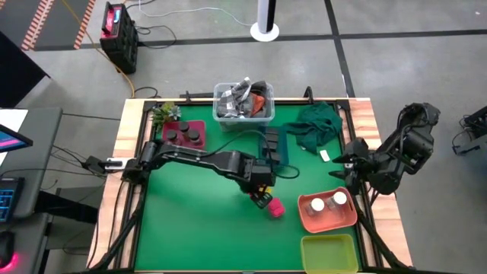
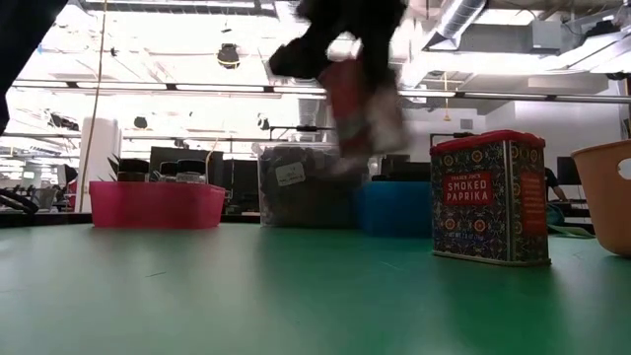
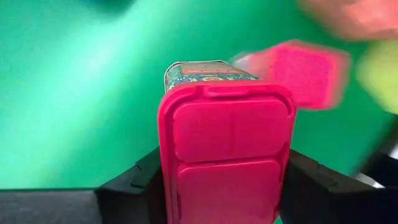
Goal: Sort spices by type
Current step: Put the red seasoning can into the yellow bin
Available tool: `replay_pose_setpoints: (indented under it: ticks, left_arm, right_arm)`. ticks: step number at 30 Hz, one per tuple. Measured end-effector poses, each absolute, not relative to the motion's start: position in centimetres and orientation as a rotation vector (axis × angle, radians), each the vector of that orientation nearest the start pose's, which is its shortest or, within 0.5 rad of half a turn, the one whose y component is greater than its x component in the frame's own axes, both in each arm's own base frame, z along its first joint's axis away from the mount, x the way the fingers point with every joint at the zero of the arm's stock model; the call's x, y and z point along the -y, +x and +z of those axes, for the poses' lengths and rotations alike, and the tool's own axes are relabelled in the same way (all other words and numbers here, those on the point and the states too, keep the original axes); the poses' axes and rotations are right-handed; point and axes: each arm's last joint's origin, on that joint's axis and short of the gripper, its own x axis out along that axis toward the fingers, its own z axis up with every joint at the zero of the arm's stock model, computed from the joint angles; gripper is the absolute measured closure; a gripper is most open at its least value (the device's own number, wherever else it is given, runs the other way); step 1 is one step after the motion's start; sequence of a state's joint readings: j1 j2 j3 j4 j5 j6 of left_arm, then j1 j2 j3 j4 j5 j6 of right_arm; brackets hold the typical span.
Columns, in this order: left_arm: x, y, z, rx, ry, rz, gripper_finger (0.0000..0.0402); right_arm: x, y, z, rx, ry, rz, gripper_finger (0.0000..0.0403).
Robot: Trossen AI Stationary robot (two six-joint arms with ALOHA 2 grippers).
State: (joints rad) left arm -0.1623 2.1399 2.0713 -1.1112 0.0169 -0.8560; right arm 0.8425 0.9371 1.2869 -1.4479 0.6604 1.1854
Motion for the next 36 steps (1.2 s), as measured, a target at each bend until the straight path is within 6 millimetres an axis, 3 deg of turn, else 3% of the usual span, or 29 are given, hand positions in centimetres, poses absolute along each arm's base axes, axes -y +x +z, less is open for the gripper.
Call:
replay_pose_setpoints:
  ticks: [7,12,21,25,30,36]
  left_arm:
    - [7.4,44.8,34.1,-0.948,-0.526,0.143,0.0193]
    - [7.7,45.7,36.2,-0.798,-0.541,0.0,0.0192]
    - [9.8,46.5,37.4,-0.651,-0.504,-0.207,0.019]
    - [11.4,46.4,37.8,-0.624,-0.492,-0.271,0.019]
    - [11.5,45.7,36.7,-0.712,-0.425,-0.142,0.019]
    - [9.4,45.5,35.8,-0.806,-0.407,-0.018,0.019]
  right_arm:
    - [-6.5,9.7,37.3,-0.756,0.391,-0.432,0.0143]
    - [-6.1,10.3,37.2,-0.75,0.421,-0.497,0.0143]
    - [-4.9,10.1,36.5,-0.785,0.394,-0.599,0.0143]
    - [-5.1,10.1,35.3,-0.777,0.494,-0.529,0.0143]
    - [-7.4,11.8,34.8,-0.746,0.588,-0.275,0.0143]
    - [-11.2,15.1,34.3,-0.712,0.412,-0.094,0.0143]
